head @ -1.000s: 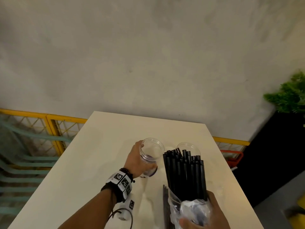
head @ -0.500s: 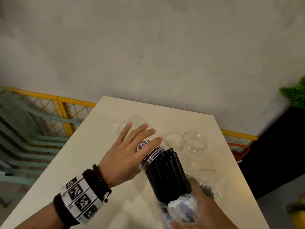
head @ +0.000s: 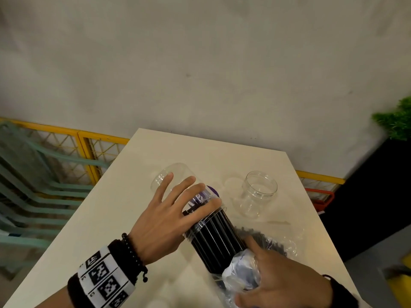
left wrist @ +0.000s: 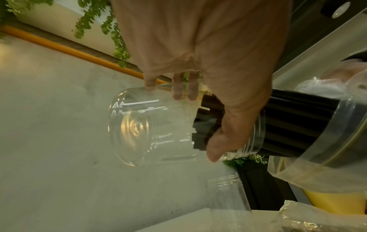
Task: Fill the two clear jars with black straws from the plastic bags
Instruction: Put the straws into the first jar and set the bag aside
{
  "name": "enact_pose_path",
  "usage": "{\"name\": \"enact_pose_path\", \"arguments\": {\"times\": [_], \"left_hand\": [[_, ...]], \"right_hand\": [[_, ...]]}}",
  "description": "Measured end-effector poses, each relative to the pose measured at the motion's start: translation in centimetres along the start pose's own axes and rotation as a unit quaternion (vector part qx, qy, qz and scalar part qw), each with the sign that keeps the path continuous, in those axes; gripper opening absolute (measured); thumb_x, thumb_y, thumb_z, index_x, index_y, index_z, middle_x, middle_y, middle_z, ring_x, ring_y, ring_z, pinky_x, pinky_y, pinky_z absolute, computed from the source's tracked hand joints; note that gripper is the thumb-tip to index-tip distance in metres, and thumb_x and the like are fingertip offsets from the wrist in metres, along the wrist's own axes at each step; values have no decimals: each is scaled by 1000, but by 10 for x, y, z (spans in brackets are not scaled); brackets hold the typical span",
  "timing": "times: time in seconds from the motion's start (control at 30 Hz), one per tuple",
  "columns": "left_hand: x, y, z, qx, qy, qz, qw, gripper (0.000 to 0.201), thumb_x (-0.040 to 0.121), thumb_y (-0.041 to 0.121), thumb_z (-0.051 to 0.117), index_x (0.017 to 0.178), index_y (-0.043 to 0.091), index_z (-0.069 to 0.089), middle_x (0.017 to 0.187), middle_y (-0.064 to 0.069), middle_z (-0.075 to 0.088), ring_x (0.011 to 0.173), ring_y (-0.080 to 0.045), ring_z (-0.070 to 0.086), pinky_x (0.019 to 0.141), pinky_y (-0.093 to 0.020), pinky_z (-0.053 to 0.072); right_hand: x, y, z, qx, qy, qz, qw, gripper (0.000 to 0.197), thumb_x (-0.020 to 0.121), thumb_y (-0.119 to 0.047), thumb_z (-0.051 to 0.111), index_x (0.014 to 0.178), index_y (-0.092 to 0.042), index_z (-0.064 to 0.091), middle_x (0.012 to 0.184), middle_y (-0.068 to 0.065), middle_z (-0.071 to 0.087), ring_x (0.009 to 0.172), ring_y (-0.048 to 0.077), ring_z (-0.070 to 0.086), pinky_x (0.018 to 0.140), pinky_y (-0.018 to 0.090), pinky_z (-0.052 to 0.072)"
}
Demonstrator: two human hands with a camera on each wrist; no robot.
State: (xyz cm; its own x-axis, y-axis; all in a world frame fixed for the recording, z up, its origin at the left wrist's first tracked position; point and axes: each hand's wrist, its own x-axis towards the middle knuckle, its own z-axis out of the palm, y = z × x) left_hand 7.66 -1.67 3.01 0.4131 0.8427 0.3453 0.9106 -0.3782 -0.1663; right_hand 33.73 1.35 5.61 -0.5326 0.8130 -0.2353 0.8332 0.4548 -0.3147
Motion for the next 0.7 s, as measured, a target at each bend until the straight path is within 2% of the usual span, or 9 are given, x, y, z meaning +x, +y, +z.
{"name": "enact_pose_path", "arguments": {"times": [0.07, 0.1, 0.17, 0.2, 0.3, 0.43, 0.5, 0.63, 0.7], "left_hand": [[0, 3, 0, 14, -1, 11, 1000, 120, 53, 24, 93, 153, 38, 28, 143, -12, 48, 139, -36, 39, 112, -66, 33], [0, 4, 0, 20, -5, 16, 1000, 119, 53, 22, 93, 153, 39, 29, 142, -13, 51, 138, -36, 38, 111, -67, 34], [-1, 7, -2, 20, -13, 11, 1000, 119, 51, 22, 92, 151, 40, 31, 140, -14, 53, 137, -36, 39, 110, -68, 36], [-1, 8, -4, 15, -15, 7, 1000, 118, 50, 21, 92, 150, 41, 33, 140, -13, 53, 137, -36, 40, 110, -68, 36], [2, 21, -4, 1, -16, 14, 1000, 116, 45, 19, 91, 146, 40, 38, 137, -12, 53, 135, -36, 45, 107, -69, 38], [6, 35, 7, -73, -53, -66, 994, 121, 40, 32, 89, 148, 40, 33, 137, -7, 49, 132, -32, 48, 104, -66, 43], [2, 35, 16, -153, -55, -122, 979, 118, 47, 38, 83, 150, 41, 26, 135, -3, 50, 126, -27, 47, 102, -57, 49], [-5, 39, 20, -277, -30, -182, 943, 98, 72, 57, 71, 150, 52, 12, 144, 13, 32, 130, -15, 44, 105, -32, 45], [-5, 39, 20, -329, -24, -203, 922, 95, 73, 64, 69, 148, 56, 10, 141, 19, 25, 128, -9, 42, 103, -29, 45]], "right_hand": [[-2, -5, 0, 54, -168, 30, 984, 117, 73, -61, 73, 154, -35, -8, 139, -10, 52, 123, 7, 55, 103, 25, 46], [-2, -8, -4, 56, -202, 26, 977, 118, 70, -60, 74, 154, -35, -5, 117, -8, 64, 99, 6, 63, 91, 25, 51], [-3, -8, -8, 62, -201, 32, 977, 112, 70, -54, 76, 152, -34, 2, 78, -6, 62, 64, 6, 57, 67, 27, 49], [-3, -11, -14, 64, -193, 28, 979, 110, 69, -53, 76, 151, -33, 6, 78, -5, 62, 62, 5, 57, 66, 28, 50], [2, -15, -24, 18, -150, 1, 989, 110, 63, -56, 78, 148, -35, 11, 109, -9, 61, 86, 6, 61, 77, 24, 52], [7, -31, -59, -58, -99, -41, 992, 124, 57, -68, 79, 147, -47, -3, 138, -4, 38, 109, 16, 57, 94, 35, 50], [5, -39, -85, -11, -38, -69, 997, 117, 60, -72, 74, 148, -49, 1, 140, -13, 36, 115, 9, 53, 99, 33, 49], [-4, -34, -120, 130, 153, -83, 976, 79, 64, -79, 59, 135, -56, 33, 129, -26, 47, 109, -5, 56, 89, 24, 52], [-8, -32, -114, 97, 146, -72, 982, 84, 61, -89, 50, 136, -56, 30, 131, -28, 42, 113, -7, 51, 92, 26, 50]]}}
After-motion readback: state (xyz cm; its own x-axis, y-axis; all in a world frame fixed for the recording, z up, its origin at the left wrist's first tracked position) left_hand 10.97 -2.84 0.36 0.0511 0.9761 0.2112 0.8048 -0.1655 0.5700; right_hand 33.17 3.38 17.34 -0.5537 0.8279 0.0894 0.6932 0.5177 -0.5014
